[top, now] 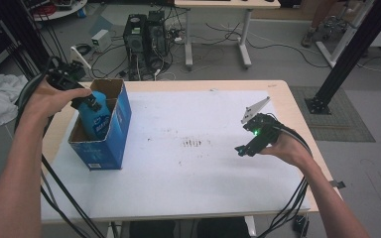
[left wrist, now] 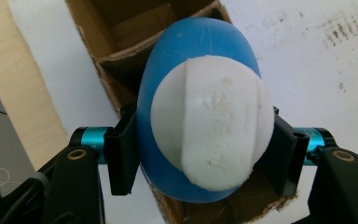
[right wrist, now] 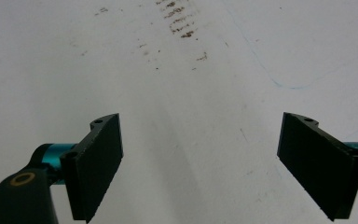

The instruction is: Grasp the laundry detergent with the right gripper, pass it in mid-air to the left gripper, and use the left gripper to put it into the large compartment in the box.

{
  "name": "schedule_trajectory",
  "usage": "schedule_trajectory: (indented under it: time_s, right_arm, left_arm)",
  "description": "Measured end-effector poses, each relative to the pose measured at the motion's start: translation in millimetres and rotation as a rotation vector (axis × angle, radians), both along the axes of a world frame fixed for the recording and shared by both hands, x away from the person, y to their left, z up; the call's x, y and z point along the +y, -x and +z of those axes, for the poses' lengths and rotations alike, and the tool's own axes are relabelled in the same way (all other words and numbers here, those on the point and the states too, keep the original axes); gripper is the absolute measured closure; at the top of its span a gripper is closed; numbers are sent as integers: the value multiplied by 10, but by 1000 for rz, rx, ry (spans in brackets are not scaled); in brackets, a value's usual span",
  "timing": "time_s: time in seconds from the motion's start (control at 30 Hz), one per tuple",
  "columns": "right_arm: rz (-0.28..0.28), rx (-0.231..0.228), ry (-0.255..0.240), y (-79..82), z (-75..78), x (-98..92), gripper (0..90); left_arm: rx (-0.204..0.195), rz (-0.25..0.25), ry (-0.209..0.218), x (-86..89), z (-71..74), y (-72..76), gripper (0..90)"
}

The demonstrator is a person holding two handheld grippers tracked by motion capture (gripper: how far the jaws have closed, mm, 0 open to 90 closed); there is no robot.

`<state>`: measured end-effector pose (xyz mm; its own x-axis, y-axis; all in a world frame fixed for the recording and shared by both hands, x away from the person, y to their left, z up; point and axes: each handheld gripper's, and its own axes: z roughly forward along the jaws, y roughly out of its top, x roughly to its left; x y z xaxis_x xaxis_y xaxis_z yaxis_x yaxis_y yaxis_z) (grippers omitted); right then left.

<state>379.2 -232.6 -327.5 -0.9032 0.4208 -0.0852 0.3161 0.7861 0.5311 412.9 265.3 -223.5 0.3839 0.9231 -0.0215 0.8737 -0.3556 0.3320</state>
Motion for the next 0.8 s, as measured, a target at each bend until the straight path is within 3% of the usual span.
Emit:
schedule_trajectory:
  time_s: [0.43,0.8]
  right_arm:
    - [-10,5,8,13,-44,-37,134]
    - [-14,6,14,37,-66,-26,134]
  left_arm:
    - [28,4,-17,-24,-410,37,382]
    - [25,-34,-26,-39,-507,77,381]
